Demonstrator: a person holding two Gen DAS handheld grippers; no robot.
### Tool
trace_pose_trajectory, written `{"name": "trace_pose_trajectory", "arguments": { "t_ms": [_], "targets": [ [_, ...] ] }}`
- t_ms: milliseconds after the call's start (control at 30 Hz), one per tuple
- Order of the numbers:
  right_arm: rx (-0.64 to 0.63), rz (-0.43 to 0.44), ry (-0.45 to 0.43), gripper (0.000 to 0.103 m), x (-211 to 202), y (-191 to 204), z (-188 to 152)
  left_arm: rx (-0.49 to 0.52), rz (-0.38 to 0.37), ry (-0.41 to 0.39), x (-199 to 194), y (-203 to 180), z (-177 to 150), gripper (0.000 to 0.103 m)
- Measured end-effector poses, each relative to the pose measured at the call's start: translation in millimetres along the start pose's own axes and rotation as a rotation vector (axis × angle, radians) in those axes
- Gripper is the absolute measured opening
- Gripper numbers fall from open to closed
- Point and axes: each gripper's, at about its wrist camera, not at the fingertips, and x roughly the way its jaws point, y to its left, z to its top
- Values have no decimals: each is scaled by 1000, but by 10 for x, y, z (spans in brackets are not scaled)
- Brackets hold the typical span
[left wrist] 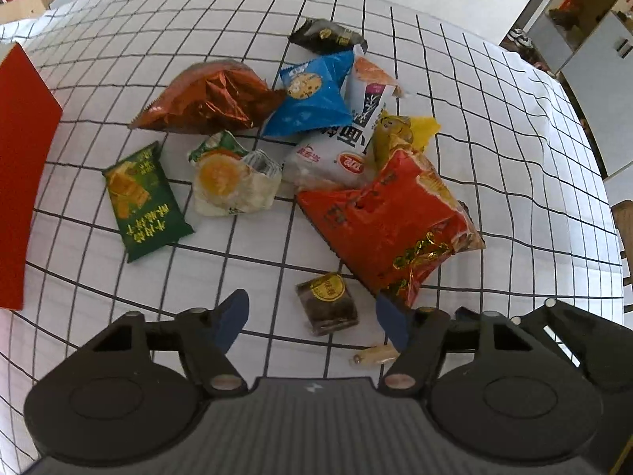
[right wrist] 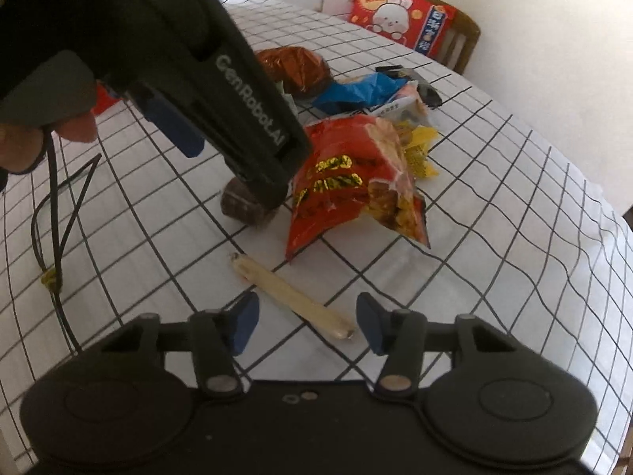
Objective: Organize snacks
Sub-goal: 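Grasp the dark brown square cake with the left gripper while the right gripper grasps the wooden stick, then carry the brown cake into the red box and open the left gripper while the right carries the stick there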
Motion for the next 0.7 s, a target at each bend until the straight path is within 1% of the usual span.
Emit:
{"name": "trace_pose_trajectory", "arguments": {
  "t_ms": [67,133,167,200,233,267,300,367,467,533,633,700],
  "targets": [
    [-2,28,-2,45,7,-14,-13,-1,4,8,38,-1,5,63],
    [-7,49,-1,41,14,-25,-5,-4,5,19,75,9,10,59],
    [-9,62,3,34,13,-20,0,-4,2,22,89,16,13,56],
    [-16,74,8,28,11,-4,5,-3,3,23,102,23,13,56],
    [-26,81,12,25,12,19,5,-2,2,24,116,30,14,53],
    [-34,85,13,20,4,48,-1,-3,3,25,127,36,14,46],
    [-38,85,13,17,0,77,-6,-5,7,30,140,38,15,43],
    [-27,84,14,12,-19,129,-18,-11,13,39,165,55,8,33],
    [24,82,18,9,-59,200,-42,-9,16,35,167,80,-12,30],
    [55,88,17,9,-96,255,-81,-12,18,27,159,129,-28,29],
    [105,71,13,9,-95,311,-105,-20,10,17,137,233,-52,29],
    [168,69,4,9,-119,310,-129,-29,7,14,105,320,-74,29]
  ]
}}
